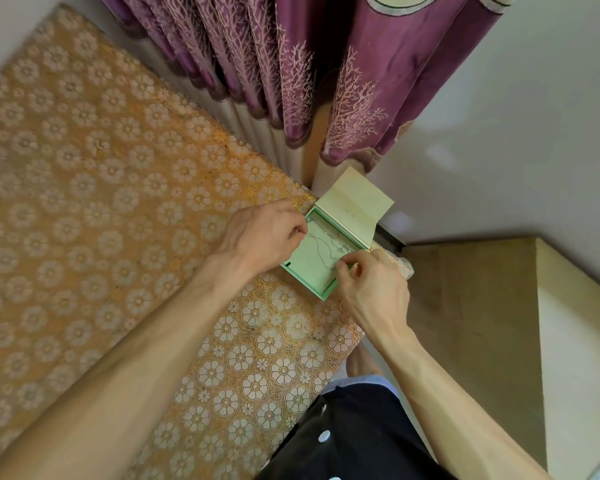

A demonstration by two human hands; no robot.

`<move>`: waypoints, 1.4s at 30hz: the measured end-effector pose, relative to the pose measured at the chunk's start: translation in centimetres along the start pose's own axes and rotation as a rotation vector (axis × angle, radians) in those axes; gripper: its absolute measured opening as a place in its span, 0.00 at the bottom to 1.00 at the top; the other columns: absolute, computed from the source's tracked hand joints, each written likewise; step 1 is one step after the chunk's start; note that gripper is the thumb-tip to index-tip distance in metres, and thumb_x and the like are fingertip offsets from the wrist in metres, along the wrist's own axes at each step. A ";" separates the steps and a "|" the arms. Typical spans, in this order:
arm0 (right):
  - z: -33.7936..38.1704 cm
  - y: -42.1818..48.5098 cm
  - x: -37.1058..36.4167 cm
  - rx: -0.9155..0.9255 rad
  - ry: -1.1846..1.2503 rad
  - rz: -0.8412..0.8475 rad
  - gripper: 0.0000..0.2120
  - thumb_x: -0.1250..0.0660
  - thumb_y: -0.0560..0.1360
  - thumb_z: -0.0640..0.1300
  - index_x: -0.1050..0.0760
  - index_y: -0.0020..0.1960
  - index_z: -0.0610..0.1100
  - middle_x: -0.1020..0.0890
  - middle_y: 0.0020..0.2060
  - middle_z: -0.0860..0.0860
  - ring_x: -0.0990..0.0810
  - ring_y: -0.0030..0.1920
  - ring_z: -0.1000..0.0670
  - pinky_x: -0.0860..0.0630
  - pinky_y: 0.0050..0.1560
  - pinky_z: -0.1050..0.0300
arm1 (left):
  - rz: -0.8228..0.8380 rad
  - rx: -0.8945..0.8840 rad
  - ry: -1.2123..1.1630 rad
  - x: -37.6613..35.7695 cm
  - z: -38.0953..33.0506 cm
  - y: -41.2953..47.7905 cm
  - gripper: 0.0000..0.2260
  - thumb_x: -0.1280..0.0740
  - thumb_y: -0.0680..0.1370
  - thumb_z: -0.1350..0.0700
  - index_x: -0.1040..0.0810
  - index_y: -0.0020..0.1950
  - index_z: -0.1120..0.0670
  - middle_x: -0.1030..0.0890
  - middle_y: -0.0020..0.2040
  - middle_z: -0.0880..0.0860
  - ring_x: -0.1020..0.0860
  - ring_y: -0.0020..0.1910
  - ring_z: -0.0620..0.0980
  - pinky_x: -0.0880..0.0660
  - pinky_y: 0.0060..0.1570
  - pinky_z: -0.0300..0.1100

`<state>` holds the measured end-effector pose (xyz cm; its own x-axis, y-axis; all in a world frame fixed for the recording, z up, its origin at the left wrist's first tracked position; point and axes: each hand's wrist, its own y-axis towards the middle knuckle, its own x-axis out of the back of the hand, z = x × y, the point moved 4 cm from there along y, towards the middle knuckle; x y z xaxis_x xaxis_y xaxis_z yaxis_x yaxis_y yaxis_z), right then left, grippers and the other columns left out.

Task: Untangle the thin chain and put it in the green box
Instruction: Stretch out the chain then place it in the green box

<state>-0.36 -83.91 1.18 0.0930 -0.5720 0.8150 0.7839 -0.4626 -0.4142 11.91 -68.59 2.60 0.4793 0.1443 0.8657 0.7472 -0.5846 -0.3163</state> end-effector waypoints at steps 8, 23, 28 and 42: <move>0.5 -0.2 -0.4 0.084 -0.178 -0.111 0.09 0.36 0.77 0.51 0.22 0.49 0.46 0.21 0.46 0.49 0.23 0.47 0.43 0.31 0.38 0.53 | -0.054 -0.046 0.289 -1.2 -1.2 0.2 0.05 0.30 0.77 0.58 0.18 0.52 0.52 0.24 0.50 0.51 0.21 0.39 0.53 0.29 0.37 0.44; 0.5 -0.6 -1.3 0.106 -0.236 -0.071 0.14 0.34 0.76 0.56 0.24 0.54 0.47 0.25 0.49 0.48 0.21 0.45 0.41 0.34 0.36 0.54 | -0.056 -0.095 0.422 -3.6 0.2 -0.3 0.09 0.25 0.76 0.50 0.19 0.54 0.47 0.20 0.52 0.48 0.19 0.38 0.51 0.25 0.35 0.43; 0.5 -0.5 -1.1 0.103 -0.233 -0.110 0.11 0.38 0.79 0.54 0.25 0.54 0.47 0.23 0.48 0.48 0.20 0.40 0.39 0.32 0.35 0.53 | -0.103 -0.123 0.461 -4.7 0.3 -0.4 0.14 0.18 0.67 0.54 0.18 0.49 0.50 0.18 0.47 0.49 0.20 0.30 0.50 0.23 0.33 0.42; 0.3 -0.8 -1.6 0.135 -0.224 -0.100 0.11 0.43 0.81 0.55 0.30 0.53 0.49 0.19 0.43 0.50 0.19 0.38 0.38 0.23 0.37 0.48 | -0.202 -0.101 0.379 -3.9 -0.2 -0.8 0.12 0.25 0.72 0.59 0.21 0.54 0.52 0.20 0.54 0.54 0.21 0.30 0.55 0.30 0.28 0.43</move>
<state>-0.99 -82.43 0.35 0.1328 -0.3572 0.9245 0.8693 -0.4060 -0.2818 9.35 -68.85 -0.42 0.1114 -0.0289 0.9934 0.7506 -0.6526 -0.1031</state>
